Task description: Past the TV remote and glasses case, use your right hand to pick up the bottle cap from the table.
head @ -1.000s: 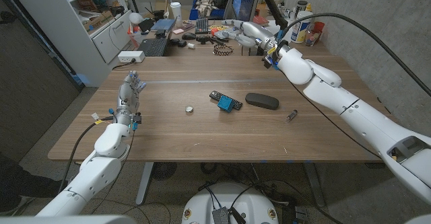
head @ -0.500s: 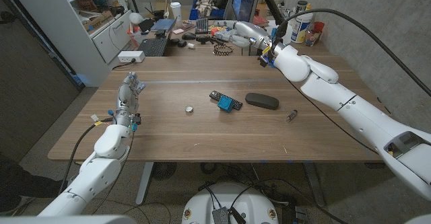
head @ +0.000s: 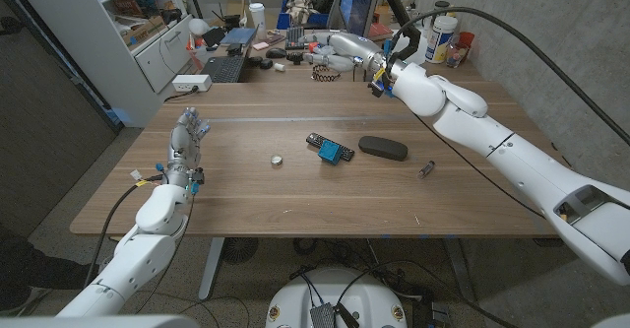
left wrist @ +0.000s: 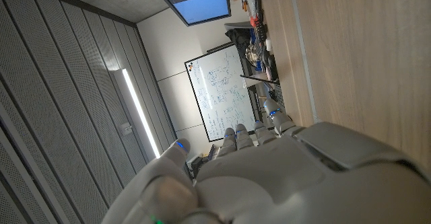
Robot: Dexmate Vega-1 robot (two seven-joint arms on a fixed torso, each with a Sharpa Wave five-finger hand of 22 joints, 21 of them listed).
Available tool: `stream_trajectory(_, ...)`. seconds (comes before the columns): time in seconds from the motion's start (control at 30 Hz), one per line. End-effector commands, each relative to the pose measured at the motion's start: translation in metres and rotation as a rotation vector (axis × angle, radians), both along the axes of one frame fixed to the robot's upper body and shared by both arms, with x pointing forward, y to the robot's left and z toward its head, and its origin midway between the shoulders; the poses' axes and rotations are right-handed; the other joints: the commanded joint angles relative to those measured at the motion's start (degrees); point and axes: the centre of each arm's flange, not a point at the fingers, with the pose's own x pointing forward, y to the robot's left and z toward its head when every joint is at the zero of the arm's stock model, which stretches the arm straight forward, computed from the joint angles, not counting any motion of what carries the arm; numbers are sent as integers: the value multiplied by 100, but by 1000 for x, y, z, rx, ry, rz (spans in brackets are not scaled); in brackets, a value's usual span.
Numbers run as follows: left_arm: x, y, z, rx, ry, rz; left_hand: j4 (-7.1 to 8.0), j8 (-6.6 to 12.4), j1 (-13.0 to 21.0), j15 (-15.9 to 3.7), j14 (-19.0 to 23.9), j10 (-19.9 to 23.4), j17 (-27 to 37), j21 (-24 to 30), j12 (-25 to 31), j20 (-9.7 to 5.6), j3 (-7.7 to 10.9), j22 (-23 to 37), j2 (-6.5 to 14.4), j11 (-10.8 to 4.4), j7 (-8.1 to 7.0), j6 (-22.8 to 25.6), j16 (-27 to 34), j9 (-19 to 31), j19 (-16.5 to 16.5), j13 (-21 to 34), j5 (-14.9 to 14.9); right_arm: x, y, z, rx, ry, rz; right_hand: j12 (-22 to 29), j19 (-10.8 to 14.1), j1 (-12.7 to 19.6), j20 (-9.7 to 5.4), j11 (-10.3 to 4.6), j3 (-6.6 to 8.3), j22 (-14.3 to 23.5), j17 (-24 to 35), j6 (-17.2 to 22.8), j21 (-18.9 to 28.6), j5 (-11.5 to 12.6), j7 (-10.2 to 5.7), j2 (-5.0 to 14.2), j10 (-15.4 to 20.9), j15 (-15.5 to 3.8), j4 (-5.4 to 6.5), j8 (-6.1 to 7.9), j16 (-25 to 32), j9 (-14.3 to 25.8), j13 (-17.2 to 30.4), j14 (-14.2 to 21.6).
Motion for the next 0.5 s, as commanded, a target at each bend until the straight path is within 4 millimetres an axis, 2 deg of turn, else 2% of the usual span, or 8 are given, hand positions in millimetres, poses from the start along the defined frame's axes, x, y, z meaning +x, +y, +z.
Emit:
stream_trajectory(0.03,-1,5,-5,-19,16,10,11,4,12,14,19,0,8,42,6,16,42,11,585,12,54,36,28,29,-336,11,35,1,20,-3,-96,-4,-8,31,49,77,-289,-29,9,25,17,18,-36,-7,21,20,12,-30,-20,-31,56,27,30,30)
stream_trajectory(0.47,1,8,-6,-18,15,6,16,-1,7,6,21,1,10,46,1,6,47,8,582,14,69,37,27,30,-333,11,34,4,35,-7,-165,1,-22,26,55,106,-281,-5,1,26,13,22,-50,-2,47,13,10,-30,-40,-32,52,28,30,35)
stream_trajectory(0.5,1,8,-6,-19,15,7,16,-3,6,10,19,0,10,45,0,10,46,8,579,17,74,35,26,30,-334,11,34,4,36,-8,-168,1,-26,25,110,123,-287,-8,2,27,10,16,-35,2,60,14,10,-46,-51,-35,54,28,30,50)
